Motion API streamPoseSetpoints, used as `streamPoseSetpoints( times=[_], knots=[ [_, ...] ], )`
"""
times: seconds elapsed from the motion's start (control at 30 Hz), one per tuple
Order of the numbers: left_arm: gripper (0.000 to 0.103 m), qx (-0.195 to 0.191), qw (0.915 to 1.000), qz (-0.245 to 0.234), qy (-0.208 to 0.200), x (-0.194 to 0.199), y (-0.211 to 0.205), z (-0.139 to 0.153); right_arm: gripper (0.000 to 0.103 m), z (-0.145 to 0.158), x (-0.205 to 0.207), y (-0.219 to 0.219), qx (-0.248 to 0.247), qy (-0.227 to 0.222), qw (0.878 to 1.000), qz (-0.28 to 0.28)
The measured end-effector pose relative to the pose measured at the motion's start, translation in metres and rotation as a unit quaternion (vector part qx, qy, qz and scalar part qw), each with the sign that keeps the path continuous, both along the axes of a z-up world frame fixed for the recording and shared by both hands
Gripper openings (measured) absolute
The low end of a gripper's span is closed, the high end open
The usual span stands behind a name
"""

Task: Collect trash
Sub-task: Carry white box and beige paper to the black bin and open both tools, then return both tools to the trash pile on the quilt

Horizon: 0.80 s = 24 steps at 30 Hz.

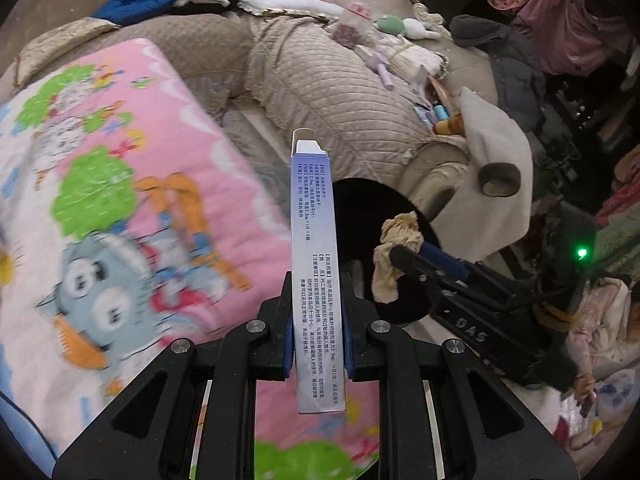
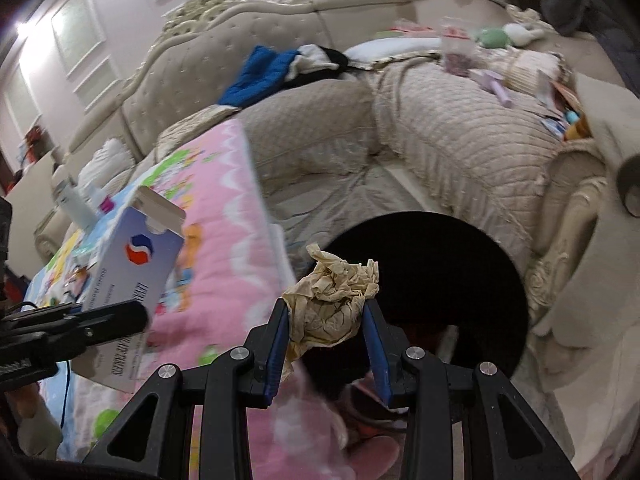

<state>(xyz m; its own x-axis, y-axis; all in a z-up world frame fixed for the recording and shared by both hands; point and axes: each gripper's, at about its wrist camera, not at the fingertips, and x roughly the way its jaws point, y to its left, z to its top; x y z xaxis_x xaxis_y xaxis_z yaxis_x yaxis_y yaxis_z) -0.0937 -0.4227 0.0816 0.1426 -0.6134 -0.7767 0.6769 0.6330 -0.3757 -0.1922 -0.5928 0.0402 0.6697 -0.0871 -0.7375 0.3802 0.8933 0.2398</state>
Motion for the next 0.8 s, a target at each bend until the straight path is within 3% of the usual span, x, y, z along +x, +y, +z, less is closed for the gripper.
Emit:
streamPoseSetpoints(
  times=[0.2,0.3,0.4,0.43,0.6,0.8],
  knots=[
    [0.016,-0.026,0.9993,-0.014,0.023,0.003,-0.029,-0.007,0.036,-0.007,-0.005,-0.029,-0.003,0.007,0.999,-0.040],
    [0.020,-0.042,0.9983,-0.021,0.034,0.003,-0.037,-0.009,0.048,-0.007,-0.006,-0.035,-0.008,0.011,0.998,-0.053],
    [0.052,-0.052,0.9970,-0.025,0.051,0.005,-0.038,-0.013,0.062,-0.009,-0.009,-0.037,-0.009,0.014,0.998,-0.063],
    [0.053,-0.056,0.9969,-0.022,0.050,0.006,-0.035,-0.013,0.070,-0.010,-0.009,-0.038,-0.006,0.014,0.998,-0.065],
    [0.053,-0.038,0.9986,-0.009,0.035,0.008,-0.024,-0.011,0.070,-0.011,-0.013,-0.034,0.011,0.010,0.998,-0.067],
    [0.053,0.014,0.9993,0.029,-0.017,0.008,0.007,-0.007,0.070,0.001,-0.010,-0.011,0.012,-0.003,0.999,-0.041]
  ],
)
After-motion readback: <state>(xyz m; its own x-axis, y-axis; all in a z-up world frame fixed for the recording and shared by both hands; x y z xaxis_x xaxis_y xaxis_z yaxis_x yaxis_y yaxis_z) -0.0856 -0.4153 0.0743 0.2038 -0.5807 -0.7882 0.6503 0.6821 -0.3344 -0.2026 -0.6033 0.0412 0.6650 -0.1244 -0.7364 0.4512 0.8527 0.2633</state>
